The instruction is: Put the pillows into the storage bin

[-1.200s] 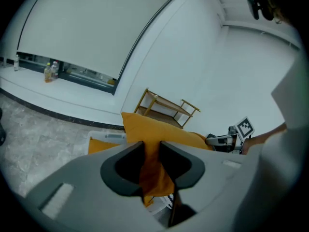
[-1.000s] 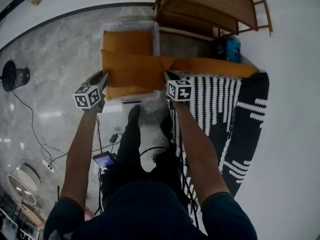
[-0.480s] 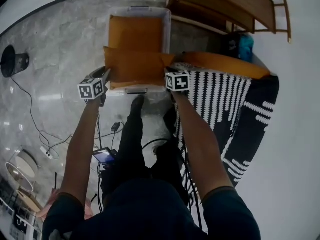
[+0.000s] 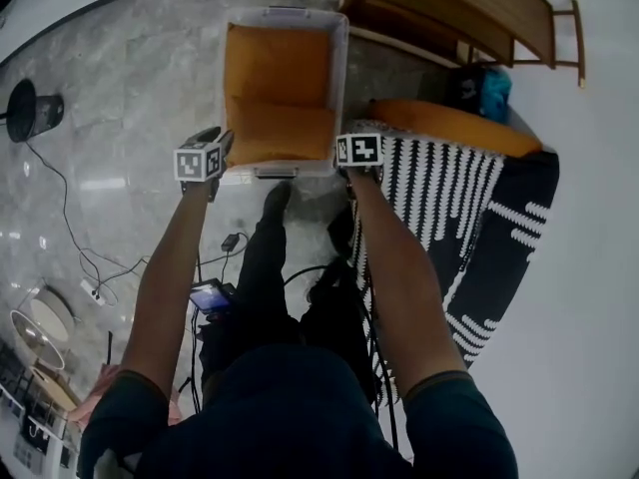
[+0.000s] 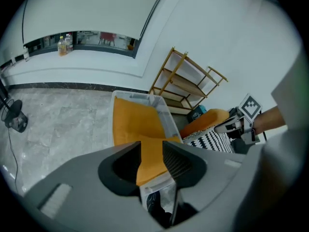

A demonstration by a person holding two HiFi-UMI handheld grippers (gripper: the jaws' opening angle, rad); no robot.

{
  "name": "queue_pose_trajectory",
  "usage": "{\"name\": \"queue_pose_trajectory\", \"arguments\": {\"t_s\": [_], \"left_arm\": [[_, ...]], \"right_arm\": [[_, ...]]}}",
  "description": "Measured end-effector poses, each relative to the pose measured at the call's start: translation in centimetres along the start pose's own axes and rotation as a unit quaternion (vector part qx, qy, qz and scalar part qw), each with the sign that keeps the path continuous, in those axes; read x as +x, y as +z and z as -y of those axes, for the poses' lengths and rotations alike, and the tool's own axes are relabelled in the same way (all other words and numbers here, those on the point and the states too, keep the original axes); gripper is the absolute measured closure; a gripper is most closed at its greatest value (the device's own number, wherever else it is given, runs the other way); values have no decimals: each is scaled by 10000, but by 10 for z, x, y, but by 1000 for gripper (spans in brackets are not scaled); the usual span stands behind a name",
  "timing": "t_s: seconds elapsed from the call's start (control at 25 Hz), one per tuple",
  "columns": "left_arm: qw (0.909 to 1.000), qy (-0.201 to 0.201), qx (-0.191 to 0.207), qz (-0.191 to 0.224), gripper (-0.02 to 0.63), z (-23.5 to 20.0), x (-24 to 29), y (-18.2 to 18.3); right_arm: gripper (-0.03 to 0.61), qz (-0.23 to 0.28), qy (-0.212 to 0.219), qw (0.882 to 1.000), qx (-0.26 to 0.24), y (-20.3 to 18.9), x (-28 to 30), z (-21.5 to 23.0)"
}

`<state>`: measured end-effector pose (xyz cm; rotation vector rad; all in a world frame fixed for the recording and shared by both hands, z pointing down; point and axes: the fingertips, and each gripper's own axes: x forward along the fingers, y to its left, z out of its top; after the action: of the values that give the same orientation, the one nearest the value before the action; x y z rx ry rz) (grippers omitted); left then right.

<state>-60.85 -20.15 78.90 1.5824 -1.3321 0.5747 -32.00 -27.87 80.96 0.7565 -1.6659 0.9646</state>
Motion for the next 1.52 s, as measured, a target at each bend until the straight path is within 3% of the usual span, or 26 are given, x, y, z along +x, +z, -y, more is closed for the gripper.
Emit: {"name": "queue_pose_trajectory", "arguments": {"t_s": [0.2,0.36,0.52,0.72,0.92,1.04,1.28,1.52], "left_arm": [[9973,-156,389,598,500,48,-38,52],[9882,-289,831,1255,526,87,-99,105],[9708,-456,1279,1976,534,143,-179,152],[9377,-609,1630,3008,542,216,-296,187],[8987,-611,1975,3869,549,278,-405,183],[8800,-543,2160,4194,552,311,-458,163],[8601,-387,2215,4580,552,362,-534,102],[8497,-291,2158,4803,551,404,-567,40]], "right_arm": [[554,763,549,9956,25,25,-63,-8],[552,1623,1328,9778,19,54,-151,-41],[554,2804,1742,9439,-127,76,-280,-63],[557,4076,2034,8888,-500,67,-442,-89],[571,4662,2116,8520,-1098,20,-553,-110],[571,4924,2158,8330,-1307,-16,-605,-118],[571,5332,1988,8086,-1494,-98,-674,-111],[571,5517,1936,7989,-1408,-175,-694,-83]]}}
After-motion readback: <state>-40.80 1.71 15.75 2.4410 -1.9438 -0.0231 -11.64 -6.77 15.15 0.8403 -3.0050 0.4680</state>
